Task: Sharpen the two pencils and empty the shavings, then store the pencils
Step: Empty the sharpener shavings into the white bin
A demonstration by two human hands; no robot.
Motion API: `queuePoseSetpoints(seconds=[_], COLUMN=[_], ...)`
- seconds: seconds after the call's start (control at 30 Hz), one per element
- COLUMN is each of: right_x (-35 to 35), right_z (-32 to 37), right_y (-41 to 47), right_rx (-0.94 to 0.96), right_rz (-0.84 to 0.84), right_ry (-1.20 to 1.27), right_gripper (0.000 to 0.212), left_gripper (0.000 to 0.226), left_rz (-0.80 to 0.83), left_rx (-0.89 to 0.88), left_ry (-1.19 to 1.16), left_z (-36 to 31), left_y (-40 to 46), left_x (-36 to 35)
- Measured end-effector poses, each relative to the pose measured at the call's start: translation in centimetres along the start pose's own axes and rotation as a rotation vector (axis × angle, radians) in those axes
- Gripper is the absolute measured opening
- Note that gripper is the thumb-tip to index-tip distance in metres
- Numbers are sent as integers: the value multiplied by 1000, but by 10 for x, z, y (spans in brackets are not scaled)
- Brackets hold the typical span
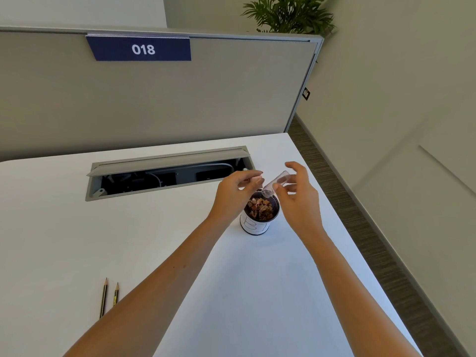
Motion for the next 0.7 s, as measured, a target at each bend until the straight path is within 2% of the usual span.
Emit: queuePoseSetpoints(seconds=[0.1, 0.17, 0.2, 0.33, 0.47, 0.6, 0.7], right_x=[2, -3, -4, -8, -8, -5, -5], right_z=[-24, -31, -31, -31, -23, -13, -12], right_y=[-5, -12, -16, -25, -32, -38, -44], right_rx=[-200, -258, -258, -220, -150, -84, -109], right_rz=[-124, -154, -156, -117, -75, -22, 18], right_ry=[408, 655, 695, 549, 398, 340, 369], right_gripper=[29, 25, 24, 25, 28, 27, 25], left_gripper=[18, 12, 13, 22, 14, 19, 21], left_rz=[21, 30, 36, 77, 137, 170, 153], left_rx=[302, 382, 392, 376, 354, 320, 224], left_ry=[-448, -612, -652, -629, -535, -420, -332], left_z=[22, 26, 26, 21, 15, 13, 4], left_y=[-4, -8, -10, -17, -24, -33, -40], left_x=[-8, -14, -17, -22, -22, -15, -3])
Point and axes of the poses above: each hand's wrist, its own y-axis towards the middle knuckle, its own x-axis out of the back of the hand, z = x × y, the point moved 7 cm from there along y, towards the middle knuckle, and after that the axes turned 9 degrees about z, right-handed, at the moved point
